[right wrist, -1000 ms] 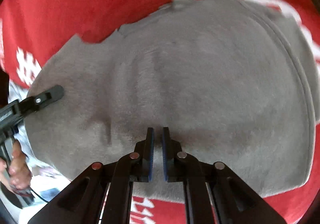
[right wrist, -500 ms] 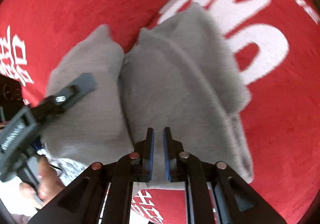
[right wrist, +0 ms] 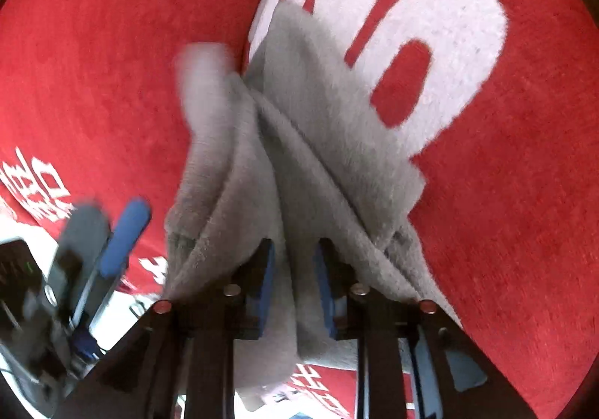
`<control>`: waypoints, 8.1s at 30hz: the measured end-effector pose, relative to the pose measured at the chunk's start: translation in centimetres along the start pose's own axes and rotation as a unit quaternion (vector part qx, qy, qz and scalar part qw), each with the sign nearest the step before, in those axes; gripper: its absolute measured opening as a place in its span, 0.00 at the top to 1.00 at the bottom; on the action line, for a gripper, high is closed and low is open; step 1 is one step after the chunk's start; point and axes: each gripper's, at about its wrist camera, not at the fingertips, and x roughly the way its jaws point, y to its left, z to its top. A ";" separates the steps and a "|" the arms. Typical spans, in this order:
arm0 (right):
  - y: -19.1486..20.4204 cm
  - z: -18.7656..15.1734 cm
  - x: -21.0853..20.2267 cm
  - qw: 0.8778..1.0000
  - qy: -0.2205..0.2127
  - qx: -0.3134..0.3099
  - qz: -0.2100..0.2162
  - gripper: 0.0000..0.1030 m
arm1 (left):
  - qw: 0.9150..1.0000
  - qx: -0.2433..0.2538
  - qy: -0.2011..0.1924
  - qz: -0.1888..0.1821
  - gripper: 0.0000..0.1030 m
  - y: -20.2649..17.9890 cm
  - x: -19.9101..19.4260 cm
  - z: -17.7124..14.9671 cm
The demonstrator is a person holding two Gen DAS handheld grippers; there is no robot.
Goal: Fold small clothes
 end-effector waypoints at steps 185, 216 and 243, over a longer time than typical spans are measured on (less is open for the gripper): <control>10.0 -14.7 4.1 0.914 0.035 -0.294 -0.279 0.84 | 0.976 -0.211 0.042 0.032 0.56 20.8 -9.1 -20.9; 6.6 -13.9 4.5 0.873 0.055 -0.276 -0.398 0.63 | 0.968 -0.216 0.100 0.082 0.53 19.8 -6.2 -22.2; 6.1 -11.0 5.2 0.930 0.028 -0.192 -0.311 0.88 | 0.963 -0.218 0.109 0.113 0.42 20.0 -7.8 -23.3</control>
